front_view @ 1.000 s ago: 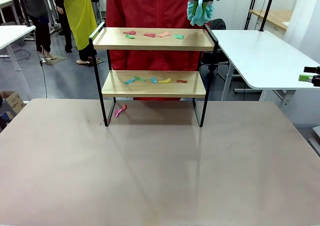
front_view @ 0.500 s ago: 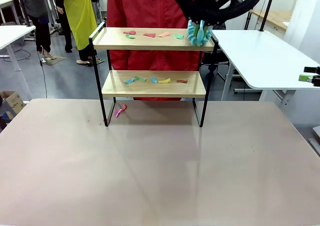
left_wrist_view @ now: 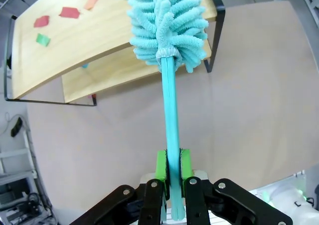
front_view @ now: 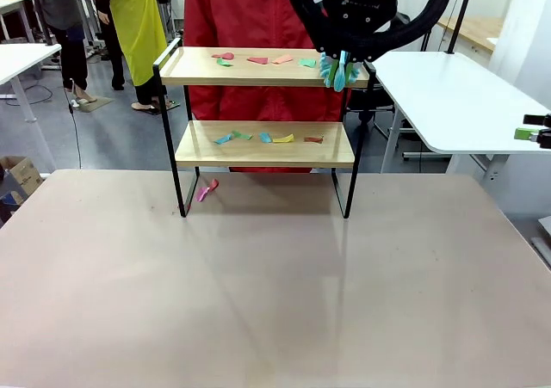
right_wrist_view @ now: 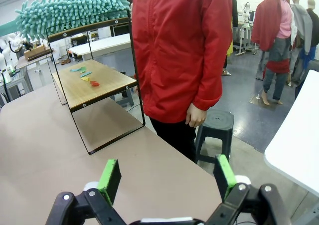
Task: Clean the shelf.
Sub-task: Clean the specific section of the Shelf indicated by the human with the Duster.
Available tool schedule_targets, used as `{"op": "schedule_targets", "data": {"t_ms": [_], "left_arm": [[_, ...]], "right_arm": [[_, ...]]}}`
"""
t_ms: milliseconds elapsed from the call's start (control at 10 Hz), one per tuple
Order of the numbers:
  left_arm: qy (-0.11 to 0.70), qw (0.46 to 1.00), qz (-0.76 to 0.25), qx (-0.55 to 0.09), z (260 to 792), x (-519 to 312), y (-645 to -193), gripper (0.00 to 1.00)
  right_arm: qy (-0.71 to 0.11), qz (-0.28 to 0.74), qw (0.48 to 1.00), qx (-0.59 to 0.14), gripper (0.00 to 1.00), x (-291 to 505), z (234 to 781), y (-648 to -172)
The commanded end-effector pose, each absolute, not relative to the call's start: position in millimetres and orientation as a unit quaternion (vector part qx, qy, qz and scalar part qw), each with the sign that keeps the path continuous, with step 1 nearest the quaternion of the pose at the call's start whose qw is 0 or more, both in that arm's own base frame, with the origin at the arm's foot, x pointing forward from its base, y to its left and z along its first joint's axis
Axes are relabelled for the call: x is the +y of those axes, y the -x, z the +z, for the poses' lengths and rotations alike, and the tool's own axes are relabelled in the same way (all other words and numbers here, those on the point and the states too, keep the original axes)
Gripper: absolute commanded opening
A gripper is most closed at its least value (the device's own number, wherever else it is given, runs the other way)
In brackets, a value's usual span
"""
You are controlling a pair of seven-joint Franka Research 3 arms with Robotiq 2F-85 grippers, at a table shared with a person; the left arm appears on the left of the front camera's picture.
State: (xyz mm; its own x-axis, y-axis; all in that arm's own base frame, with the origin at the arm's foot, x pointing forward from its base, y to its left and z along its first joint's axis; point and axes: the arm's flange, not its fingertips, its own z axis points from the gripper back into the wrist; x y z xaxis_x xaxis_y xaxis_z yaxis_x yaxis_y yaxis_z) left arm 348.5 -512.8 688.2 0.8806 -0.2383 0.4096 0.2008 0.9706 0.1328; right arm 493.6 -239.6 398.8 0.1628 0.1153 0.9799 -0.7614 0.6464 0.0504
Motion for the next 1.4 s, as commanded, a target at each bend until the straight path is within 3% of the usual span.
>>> {"op": "schedule_targets", "data": {"t_ms": [0,500,1300], "left_arm": [[-0.044,0.969,-0.113,-0.215,687.9,-512.3,-349.0,0.13],[-0.077,0.978,-0.067,-0.183,683.6,-463.2,-368.1,0.13],[-0.154,0.97,-0.044,-0.183,682.0,-376.5,-382.4,0.13]], "right_arm": [[-0.283,0.31,0.707,-0.569,1.0,-238.4,400.6,-493.6],[-0.283,0.31,0.707,-0.569,1.0,-238.4,400.6,-493.6],[-0.283,0.31,0.707,-0.569,1.0,-238.4,400.6,-493.6]]}}
